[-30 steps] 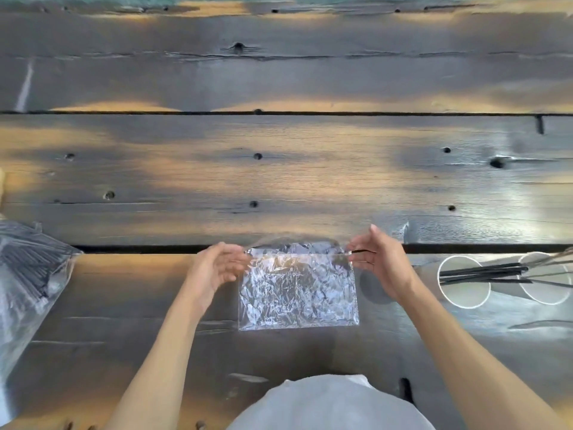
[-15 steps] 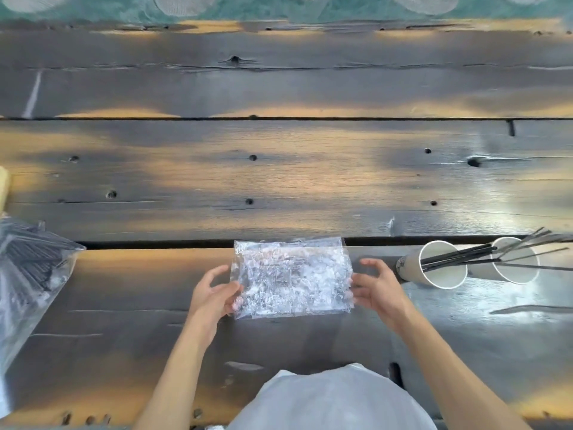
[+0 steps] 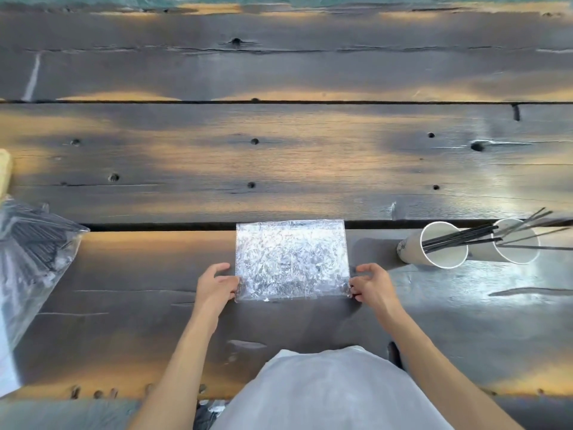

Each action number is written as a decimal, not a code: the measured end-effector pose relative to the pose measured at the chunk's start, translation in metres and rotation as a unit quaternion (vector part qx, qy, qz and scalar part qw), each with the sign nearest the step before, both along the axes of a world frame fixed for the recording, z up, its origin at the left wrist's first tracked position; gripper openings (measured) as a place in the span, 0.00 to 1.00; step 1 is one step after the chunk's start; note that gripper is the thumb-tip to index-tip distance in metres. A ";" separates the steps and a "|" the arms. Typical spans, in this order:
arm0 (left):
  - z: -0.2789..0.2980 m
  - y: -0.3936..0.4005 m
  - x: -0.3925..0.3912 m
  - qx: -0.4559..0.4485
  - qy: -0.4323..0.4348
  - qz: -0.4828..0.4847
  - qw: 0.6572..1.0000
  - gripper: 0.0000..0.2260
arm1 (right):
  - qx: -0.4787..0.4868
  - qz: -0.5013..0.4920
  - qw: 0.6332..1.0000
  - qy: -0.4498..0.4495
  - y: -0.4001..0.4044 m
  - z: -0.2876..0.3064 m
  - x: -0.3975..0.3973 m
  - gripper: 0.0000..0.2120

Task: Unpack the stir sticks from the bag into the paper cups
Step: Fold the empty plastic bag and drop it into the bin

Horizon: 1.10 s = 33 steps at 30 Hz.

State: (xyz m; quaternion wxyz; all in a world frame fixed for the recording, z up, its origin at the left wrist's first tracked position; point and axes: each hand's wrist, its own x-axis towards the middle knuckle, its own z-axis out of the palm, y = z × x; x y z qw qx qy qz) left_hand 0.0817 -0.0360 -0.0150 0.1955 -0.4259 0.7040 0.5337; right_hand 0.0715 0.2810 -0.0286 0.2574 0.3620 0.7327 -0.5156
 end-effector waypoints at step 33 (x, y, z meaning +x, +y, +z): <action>-0.008 0.081 -0.082 -0.240 0.115 -0.285 0.921 0.07 | 0.089 0.110 0.988 0.063 0.000 -0.004 -0.044 0.10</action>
